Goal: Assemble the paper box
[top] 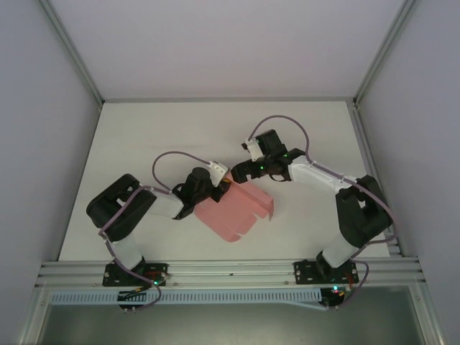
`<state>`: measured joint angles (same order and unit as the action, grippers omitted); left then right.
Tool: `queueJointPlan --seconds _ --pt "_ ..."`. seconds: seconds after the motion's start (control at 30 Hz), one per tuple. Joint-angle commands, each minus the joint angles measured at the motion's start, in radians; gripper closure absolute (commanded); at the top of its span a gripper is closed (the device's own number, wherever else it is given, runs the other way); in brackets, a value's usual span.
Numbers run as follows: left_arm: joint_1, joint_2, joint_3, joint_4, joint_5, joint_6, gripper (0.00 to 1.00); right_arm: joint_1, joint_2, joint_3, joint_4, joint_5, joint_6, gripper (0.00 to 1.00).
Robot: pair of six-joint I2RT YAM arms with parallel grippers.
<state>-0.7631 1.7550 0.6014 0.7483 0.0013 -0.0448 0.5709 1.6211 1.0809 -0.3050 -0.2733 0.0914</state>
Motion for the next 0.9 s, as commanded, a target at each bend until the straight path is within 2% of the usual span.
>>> queueJointPlan --seconds 0.0,0.13,0.33,0.57,0.63,0.7,0.87 --pt "0.006 0.017 0.017 0.031 -0.001 0.005 0.69 -0.006 0.042 0.019 -0.035 -0.019 0.022 0.02" --pt "0.006 0.035 0.027 0.021 -0.004 0.010 0.70 -0.005 0.067 -0.007 -0.037 -0.002 0.034 0.03" --pt "0.008 0.046 0.032 0.025 -0.008 0.007 0.75 -0.005 0.077 -0.080 -0.047 0.100 0.016 0.04" --pt "0.007 0.057 0.064 0.018 -0.048 -0.010 0.78 -0.005 0.055 -0.086 -0.049 0.129 -0.026 0.03" --pt "0.008 0.065 0.070 0.025 -0.071 -0.022 0.84 -0.005 0.029 -0.094 -0.032 0.121 -0.040 0.03" --pt "0.008 0.069 0.081 0.016 -0.124 -0.039 1.00 -0.004 -0.010 -0.093 0.000 0.103 -0.038 0.02" --pt "0.007 0.012 0.082 -0.014 -0.269 -0.075 1.00 -0.005 -0.196 -0.098 0.161 0.148 -0.017 0.00"
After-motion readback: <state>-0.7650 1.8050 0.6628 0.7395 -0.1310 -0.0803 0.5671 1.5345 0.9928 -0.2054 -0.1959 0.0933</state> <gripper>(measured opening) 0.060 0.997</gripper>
